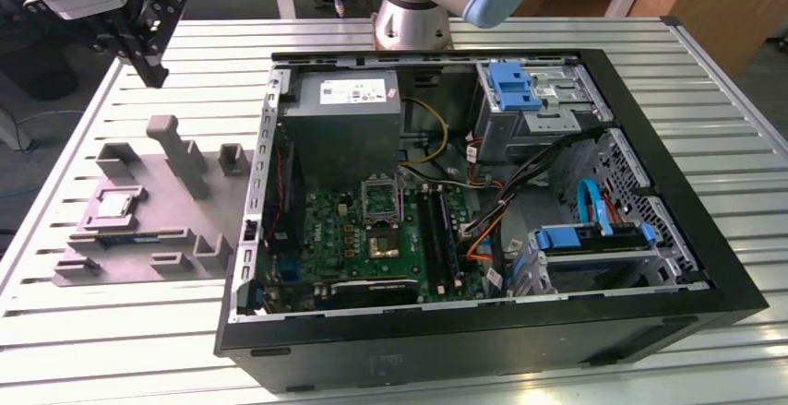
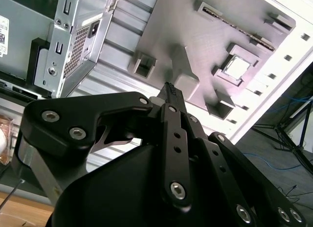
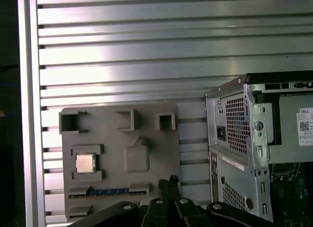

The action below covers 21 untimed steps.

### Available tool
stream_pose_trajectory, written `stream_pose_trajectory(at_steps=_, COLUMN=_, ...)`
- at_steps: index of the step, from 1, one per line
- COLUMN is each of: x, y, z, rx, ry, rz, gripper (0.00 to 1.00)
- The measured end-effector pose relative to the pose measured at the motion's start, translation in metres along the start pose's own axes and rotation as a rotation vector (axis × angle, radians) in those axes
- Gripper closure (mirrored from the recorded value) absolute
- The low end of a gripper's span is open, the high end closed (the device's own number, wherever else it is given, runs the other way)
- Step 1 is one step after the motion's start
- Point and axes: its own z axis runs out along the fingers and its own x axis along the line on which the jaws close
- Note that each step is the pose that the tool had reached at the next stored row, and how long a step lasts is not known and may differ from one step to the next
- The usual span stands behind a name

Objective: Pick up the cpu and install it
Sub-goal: 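Reach for the cpu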

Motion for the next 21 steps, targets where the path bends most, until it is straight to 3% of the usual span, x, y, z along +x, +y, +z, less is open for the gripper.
stream_pose_trajectory(at_steps=21, x=0.0066, y=-0.0005, z=0.0001, rx=0.0, ry=0.0, rz=0.0, gripper=0.89)
